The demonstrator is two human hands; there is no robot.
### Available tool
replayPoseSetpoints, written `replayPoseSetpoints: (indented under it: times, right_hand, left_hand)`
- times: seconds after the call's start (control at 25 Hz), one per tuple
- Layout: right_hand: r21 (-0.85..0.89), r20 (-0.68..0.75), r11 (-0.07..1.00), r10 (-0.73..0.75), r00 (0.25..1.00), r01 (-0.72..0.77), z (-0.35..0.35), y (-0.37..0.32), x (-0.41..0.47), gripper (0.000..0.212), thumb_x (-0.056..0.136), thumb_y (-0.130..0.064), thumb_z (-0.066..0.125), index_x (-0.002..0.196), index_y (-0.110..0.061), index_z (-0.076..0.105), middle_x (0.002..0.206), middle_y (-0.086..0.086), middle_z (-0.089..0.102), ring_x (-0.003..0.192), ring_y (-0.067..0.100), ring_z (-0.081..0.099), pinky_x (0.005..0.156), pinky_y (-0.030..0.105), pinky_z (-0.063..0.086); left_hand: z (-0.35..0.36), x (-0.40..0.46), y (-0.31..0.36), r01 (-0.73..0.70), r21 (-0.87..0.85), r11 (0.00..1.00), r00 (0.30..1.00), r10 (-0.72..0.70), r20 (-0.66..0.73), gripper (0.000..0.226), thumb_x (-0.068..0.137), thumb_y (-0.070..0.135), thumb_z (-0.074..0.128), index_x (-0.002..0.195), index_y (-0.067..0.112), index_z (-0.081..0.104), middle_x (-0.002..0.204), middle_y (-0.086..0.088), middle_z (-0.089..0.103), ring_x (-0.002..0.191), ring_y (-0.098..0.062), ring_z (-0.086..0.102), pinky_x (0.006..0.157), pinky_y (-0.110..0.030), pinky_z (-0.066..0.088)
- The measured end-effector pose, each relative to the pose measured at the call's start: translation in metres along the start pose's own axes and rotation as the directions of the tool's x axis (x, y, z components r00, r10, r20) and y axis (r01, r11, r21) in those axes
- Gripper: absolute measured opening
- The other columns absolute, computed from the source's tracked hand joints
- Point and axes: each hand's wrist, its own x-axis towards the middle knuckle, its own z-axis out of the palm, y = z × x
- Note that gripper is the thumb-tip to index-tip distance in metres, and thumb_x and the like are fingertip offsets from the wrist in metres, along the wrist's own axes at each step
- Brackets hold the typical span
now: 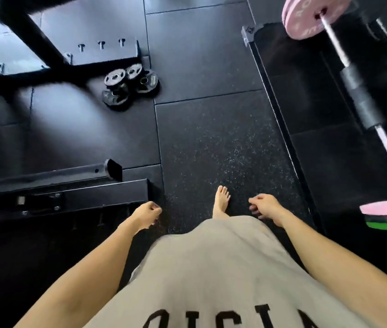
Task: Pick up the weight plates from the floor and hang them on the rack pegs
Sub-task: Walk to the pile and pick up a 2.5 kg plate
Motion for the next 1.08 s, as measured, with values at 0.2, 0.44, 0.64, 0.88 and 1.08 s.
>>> replayPoseSetpoints:
  times: [0.2,0.44,0.64,0.88,1.08]
  right_hand:
    - [-0.189,0.071,0.973,-0.120,0.990,0.131,-0.054,-0.168,0.077,0.018,0.099,-0.024,0.051,0.100,-0.008,0.060,0.084,0.006,0.064,0.078,0.019,0.059,0.066,0.030,0.045]
    - [-0.390,0.180,0.900,-0.131,0.975,0.193,-0.047,-0.346,0.164,0.017,0.100,-0.026,0.050,0.104,-0.012,0.060,0.099,0.009,0.065,0.086,0.021,0.059,0.069,0.030,0.046]
    - [-0.428,0.179,0.882,-0.132,0.975,0.197,-0.016,-0.483,0.220,0.015,0.098,-0.026,0.052,0.095,-0.014,0.060,0.099,0.010,0.067,0.082,0.020,0.057,0.062,0.027,0.044]
    - [-0.421,0.228,0.868,-0.181,0.957,0.265,0.028,-0.655,0.269,0.014,0.097,-0.023,0.055,0.091,-0.012,0.062,0.089,0.009,0.067,0.075,0.020,0.057,0.059,0.028,0.043]
    - [-0.477,0.283,0.837,-0.141,0.949,0.267,0.066,-0.785,0.333,0.017,0.097,-0.024,0.053,0.097,-0.011,0.063,0.091,0.009,0.067,0.077,0.019,0.057,0.062,0.029,0.044]
  left_hand:
    - [-0.064,0.042,0.061,0.091,-0.126,0.988,0.988,-0.105,-0.116,0.024,0.099,0.031,0.052,0.113,0.014,0.061,0.109,-0.010,0.064,0.096,-0.026,0.061,0.069,-0.031,0.051]
    - [-0.149,0.137,0.112,0.163,-0.261,0.952,0.971,-0.201,-0.127,0.028,0.098,0.034,0.052,0.114,0.013,0.061,0.114,-0.010,0.065,0.101,-0.029,0.061,0.080,-0.036,0.053]
    - [-0.274,0.213,0.145,0.173,-0.289,0.942,0.973,-0.209,-0.098,0.027,0.099,0.035,0.051,0.111,0.012,0.061,0.113,-0.011,0.065,0.101,-0.031,0.062,0.077,-0.034,0.049]
    - [-0.428,0.283,0.176,0.199,-0.292,0.935,0.966,-0.238,-0.102,0.026,0.100,0.033,0.048,0.113,0.013,0.058,0.100,-0.007,0.065,0.084,-0.022,0.059,0.072,-0.032,0.046]
    - [-0.524,0.348,0.193,0.276,-0.368,0.888,0.946,-0.319,-0.060,0.024,0.100,0.033,0.048,0.110,0.014,0.058,0.092,-0.007,0.063,0.076,-0.021,0.055,0.064,-0.031,0.041]
